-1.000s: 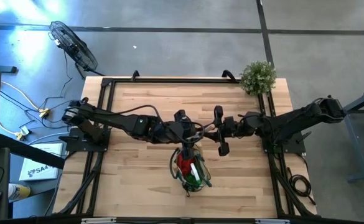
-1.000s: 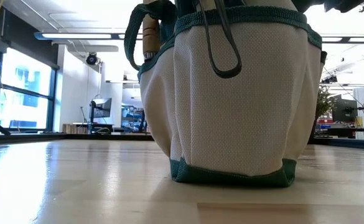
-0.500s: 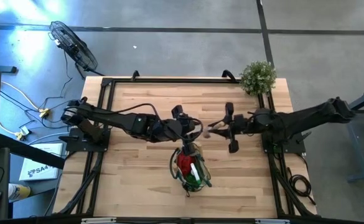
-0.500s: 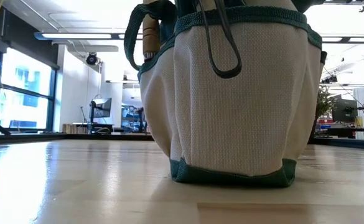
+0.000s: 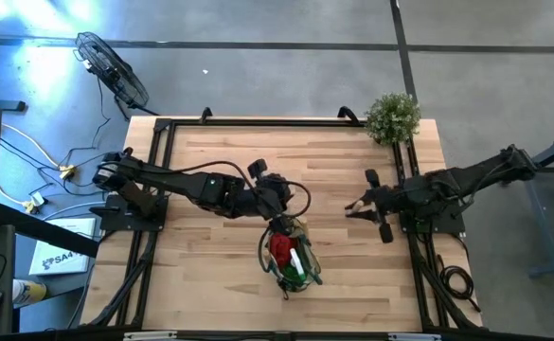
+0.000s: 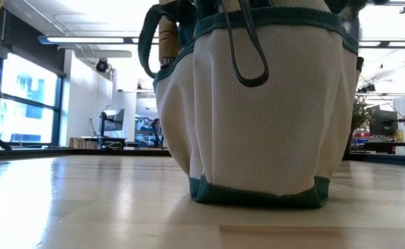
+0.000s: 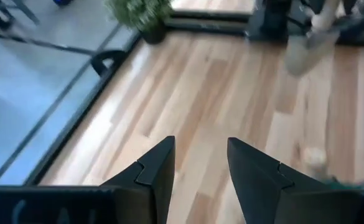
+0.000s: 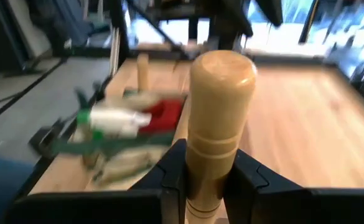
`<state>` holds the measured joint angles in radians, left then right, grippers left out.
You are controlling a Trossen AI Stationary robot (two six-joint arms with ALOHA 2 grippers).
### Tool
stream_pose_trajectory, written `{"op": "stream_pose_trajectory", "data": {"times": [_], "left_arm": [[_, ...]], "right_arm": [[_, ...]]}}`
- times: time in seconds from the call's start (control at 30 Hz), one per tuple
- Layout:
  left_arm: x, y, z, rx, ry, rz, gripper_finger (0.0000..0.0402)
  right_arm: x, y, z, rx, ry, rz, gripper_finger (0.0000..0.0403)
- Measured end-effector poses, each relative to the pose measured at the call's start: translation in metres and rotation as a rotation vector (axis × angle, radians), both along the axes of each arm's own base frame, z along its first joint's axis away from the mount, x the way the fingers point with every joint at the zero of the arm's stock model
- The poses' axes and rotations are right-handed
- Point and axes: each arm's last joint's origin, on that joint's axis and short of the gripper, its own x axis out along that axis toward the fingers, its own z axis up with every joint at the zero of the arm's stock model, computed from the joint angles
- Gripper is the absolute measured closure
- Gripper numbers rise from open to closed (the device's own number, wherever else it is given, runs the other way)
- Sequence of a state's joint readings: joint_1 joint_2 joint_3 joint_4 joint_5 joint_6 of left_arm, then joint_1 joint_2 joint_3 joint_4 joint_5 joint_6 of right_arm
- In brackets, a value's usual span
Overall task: Pick & Place Garden tools in Gardening bag
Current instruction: Put the trowel into the gardening bag
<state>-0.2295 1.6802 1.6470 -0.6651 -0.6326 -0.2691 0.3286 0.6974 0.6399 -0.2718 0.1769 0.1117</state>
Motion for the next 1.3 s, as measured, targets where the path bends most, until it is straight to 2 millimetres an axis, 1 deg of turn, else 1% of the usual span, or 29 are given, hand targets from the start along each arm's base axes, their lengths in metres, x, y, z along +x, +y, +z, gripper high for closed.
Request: {"op": "stream_pose_trajectory", "data": {"times": [0.1,0.17,0.37,0.47,0.6,0.7,0.8,1.0,1.13,1.3], "left_arm": [[-0.002,-0.002,-0.004,-0.072,0.037,-0.048,0.0261],[-0.002,-0.003,-0.005,-0.128,0.056,-0.086,0.0261],[-0.003,-0.008,-0.008,-0.265,0.085,-0.182,0.0261],[-0.003,-0.01,-0.008,-0.345,0.084,-0.195,0.0261],[-0.003,-0.012,-0.009,-0.437,0.087,-0.199,0.0261],[-0.004,-0.018,-0.009,-0.454,0.089,-0.209,0.0261],[-0.007,-0.027,-0.009,-0.451,0.094,-0.231,0.0261],[-0.011,-0.046,-0.008,-0.42,0.069,-0.243,0.0261],[-0.01,-0.058,-0.002,-0.404,-0.015,-0.253,0.0261],[-0.005,-0.071,0.014,-0.371,-0.202,-0.303,0.0261]], "right_arm": [[-0.005,0.005,-0.007,0.045,0.084,0.036,0.0349],[-0.003,0.011,-0.01,0.074,0.104,0.09,0.0349],[0.011,0.035,-0.018,0.116,0.106,0.299,0.0349],[0.02,0.046,-0.023,0.124,0.115,0.398,0.0349],[0.031,0.056,-0.03,0.119,0.109,0.469,0.0349],[0.039,0.06,-0.034,0.106,0.1,0.465,0.0349],[0.042,0.062,-0.036,0.111,0.097,0.478,0.0349],[0.044,0.063,-0.031,0.119,0.043,0.474,0.0349],[0.044,0.063,-0.027,0.104,-0.005,0.484,0.0349],[0.045,0.063,-0.028,0.083,-0.009,0.461,0.0349]]}}
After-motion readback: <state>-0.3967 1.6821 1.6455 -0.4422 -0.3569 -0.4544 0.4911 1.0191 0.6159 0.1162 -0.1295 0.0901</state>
